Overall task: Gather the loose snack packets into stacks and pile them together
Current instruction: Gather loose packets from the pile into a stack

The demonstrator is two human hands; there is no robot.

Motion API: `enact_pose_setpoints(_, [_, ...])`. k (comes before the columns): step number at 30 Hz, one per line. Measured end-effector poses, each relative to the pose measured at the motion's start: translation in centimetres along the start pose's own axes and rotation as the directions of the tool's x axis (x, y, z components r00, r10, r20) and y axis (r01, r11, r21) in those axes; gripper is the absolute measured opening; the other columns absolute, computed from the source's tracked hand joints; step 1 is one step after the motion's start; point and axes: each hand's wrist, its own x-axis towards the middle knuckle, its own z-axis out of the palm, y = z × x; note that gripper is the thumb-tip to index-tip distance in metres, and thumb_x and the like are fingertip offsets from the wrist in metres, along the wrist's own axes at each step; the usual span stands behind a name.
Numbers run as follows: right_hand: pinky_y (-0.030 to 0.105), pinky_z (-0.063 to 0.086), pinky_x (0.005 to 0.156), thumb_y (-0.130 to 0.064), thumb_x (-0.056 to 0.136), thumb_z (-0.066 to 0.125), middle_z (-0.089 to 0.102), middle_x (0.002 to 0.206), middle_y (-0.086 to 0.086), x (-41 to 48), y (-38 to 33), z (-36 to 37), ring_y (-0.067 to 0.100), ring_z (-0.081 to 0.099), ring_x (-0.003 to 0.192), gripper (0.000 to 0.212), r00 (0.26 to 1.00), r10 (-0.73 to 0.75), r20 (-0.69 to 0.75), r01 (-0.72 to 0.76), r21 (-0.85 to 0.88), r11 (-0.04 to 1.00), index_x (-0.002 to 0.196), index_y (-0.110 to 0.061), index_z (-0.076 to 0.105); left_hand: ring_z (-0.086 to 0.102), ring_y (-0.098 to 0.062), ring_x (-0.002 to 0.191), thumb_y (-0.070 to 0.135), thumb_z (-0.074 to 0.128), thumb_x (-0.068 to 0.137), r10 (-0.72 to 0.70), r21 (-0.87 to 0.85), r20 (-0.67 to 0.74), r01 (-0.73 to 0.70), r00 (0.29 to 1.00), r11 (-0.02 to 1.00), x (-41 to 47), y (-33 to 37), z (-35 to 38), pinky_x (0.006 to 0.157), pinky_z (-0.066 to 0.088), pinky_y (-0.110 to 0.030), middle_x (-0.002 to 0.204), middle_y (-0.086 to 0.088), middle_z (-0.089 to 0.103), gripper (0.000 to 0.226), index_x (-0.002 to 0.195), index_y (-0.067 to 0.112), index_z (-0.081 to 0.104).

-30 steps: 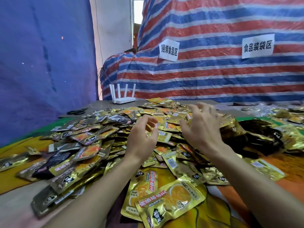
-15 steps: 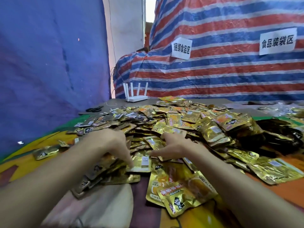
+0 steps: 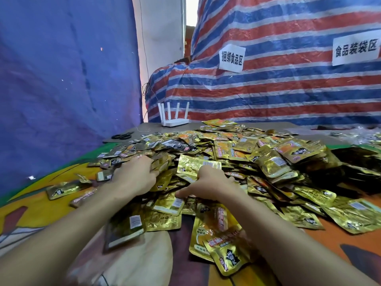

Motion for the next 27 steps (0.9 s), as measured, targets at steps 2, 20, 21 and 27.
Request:
enact_pose_setpoints(2, [0.045,0.039,0.089,-0.065,0.066,0.084,0.053,0.075,-0.001,-0.1,0.4,-0.2,0.025,0.056,0.084,0.060,0.999,-0.023,-0.030,0.024,0.052,0.998,0.077,-0.017,0.050,0.054,-0.025,0.084,0.045,0.056,0.098,0.028,-0.057,-0.095,-0.033,0.995,0.998,0.0,0.8,-0.1,0.071,0.041,-0.035,0.088,0.000,0.058,0.027,0.084,0.023,0.053])
enact_pose_setpoints(20, [0.053,0.031,0.108,-0.007,0.087,0.057,0.061,0.096,0.004,0.9,3.1,-1.2,0.029,0.057,0.100,0.019,0.973,-0.152,-0.175,0.111,-0.225,0.968,0.104,-0.014,0.056,0.063,-0.031,0.055,0.034,0.065,0.097,-0.257,-0.827,-0.398,-0.223,0.880,0.516,1.4,6.8,0.0,0.054,0.054,-0.043,0.063,-0.017,0.063,0.046,0.075,-0.006,0.062])
enact_pose_setpoints(21, [0.053,0.032,0.107,-0.007,0.086,0.057,0.062,0.094,0.004,0.8,2.9,-1.1,0.029,0.058,0.097,0.011,0.959,-0.164,-0.232,0.109,-0.234,0.966,0.094,-0.013,0.056,0.054,-0.026,0.047,0.034,0.066,0.096,-0.287,-0.846,-0.396,-0.225,0.872,0.484,1.4,6.9,-0.1,0.049,0.046,-0.035,0.055,-0.011,0.055,0.046,0.070,-0.003,0.058])
enact_pose_setpoints(27, [0.039,0.055,0.065,-0.023,0.094,0.062,0.063,0.072,0.002,0.4,4.3,-2.5,0.027,0.064,0.068,0.023,0.915,-0.035,-0.402,0.113,0.172,0.979,0.073,-0.017,0.056,0.037,-0.003,0.039,0.041,0.071,0.091,-0.471,-0.968,-0.241,-0.179,0.849,0.174,2.3,7.5,-0.2,0.045,0.034,-0.023,0.048,0.010,0.043,0.045,0.063,0.018,0.043])
